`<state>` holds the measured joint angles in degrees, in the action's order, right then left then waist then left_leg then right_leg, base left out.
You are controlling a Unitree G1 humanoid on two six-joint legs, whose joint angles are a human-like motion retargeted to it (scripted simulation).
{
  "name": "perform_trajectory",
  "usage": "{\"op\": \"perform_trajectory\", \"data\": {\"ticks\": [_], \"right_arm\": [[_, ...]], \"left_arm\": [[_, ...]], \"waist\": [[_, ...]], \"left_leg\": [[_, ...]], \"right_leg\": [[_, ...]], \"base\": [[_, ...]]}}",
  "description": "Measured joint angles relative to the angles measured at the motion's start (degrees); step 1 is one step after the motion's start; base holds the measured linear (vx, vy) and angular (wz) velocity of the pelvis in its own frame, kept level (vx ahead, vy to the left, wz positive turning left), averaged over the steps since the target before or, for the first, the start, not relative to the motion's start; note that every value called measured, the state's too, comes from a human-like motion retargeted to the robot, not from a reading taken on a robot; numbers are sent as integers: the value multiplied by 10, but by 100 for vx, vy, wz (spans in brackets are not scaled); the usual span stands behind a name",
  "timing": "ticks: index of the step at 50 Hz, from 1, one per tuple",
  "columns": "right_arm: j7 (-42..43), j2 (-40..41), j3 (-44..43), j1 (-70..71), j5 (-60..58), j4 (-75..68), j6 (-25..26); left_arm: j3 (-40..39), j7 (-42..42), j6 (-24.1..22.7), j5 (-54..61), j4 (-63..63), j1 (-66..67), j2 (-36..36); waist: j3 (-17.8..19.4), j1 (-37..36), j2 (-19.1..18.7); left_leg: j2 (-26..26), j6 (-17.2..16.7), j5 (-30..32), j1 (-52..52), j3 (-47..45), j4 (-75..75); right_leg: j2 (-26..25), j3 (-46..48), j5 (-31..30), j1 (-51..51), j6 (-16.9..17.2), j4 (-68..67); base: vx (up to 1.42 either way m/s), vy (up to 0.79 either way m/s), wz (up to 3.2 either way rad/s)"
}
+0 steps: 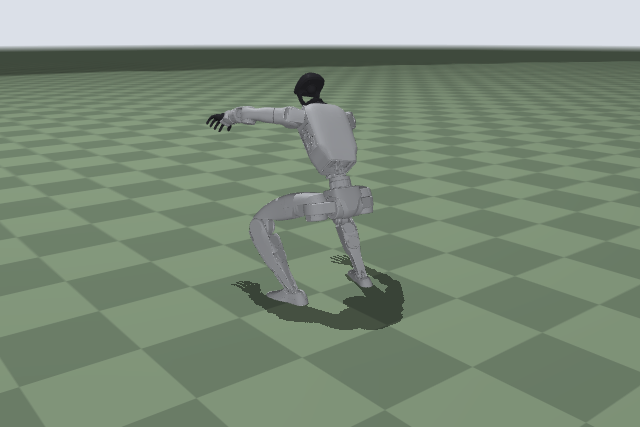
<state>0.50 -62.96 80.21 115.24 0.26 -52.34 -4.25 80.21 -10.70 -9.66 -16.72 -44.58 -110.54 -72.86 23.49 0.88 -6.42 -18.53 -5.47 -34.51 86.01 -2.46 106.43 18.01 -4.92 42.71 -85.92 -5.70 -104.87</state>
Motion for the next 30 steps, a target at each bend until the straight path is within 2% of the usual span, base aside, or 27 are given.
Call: {"op": "perform_trajectory", "data": {"ticks": [5, 9, 15, 18, 24, 30], "right_arm": [[-10, 8, 0, -5, 26, -3, 4], [-16, 2, -2, -16, 23, 13, 2], [-9, -12, -6, -49, 27, 45, 1], [-3, -11, -6, -66, 33, 50, 3], [9, -1, -53, -125, 11, 39, -16], [-34, 22, -106, -170, 8, 41, -10]], "left_arm": [[0, 25, -1, 34, 30, -7, -12], [0, 42, -4, 33, 59, -1, -17], [0, 50, -11, 55, 109, 22, -16], [0, 54, -12, 81, 115, 37, 0], [0, 97, -6, 137, 76, 69, 63], [0, 144, 2, 145, 38, 89, 86]], "waist": [[-10, 3, -1], [-26, 4, -3], [-59, -3, 5], [-88, -12, 18], [-179, -27, 41], [-237, -8, 54]], "left_leg": [[12, -32, 41, -166, -24, -191], [23, -46, 84, -310, -48, -365], [54, -39, 154, -555, -97, -659], [79, -29, 186, -662, -120, -794], [113, -15, 227, -779, -133, -957], [117, -26, 223, -837, -127, -994]], "right_leg": [[3, 70, -44, 186, 18, 204], [-5, 124, -102, 347, 42, 397], [-31, 184, -214, 603, 87, 724], [-38, 198, -263, 703, 112, 858], [-42, 221, -314, 808, 149, 992], [-48, 244, -309, 876, 150, 1031]], "base": [[14, -1, 4], [21, -1, 10], [27, -1, 5], [28, 0, -2], [24, 1, 8], [17, 0, 19]]}}
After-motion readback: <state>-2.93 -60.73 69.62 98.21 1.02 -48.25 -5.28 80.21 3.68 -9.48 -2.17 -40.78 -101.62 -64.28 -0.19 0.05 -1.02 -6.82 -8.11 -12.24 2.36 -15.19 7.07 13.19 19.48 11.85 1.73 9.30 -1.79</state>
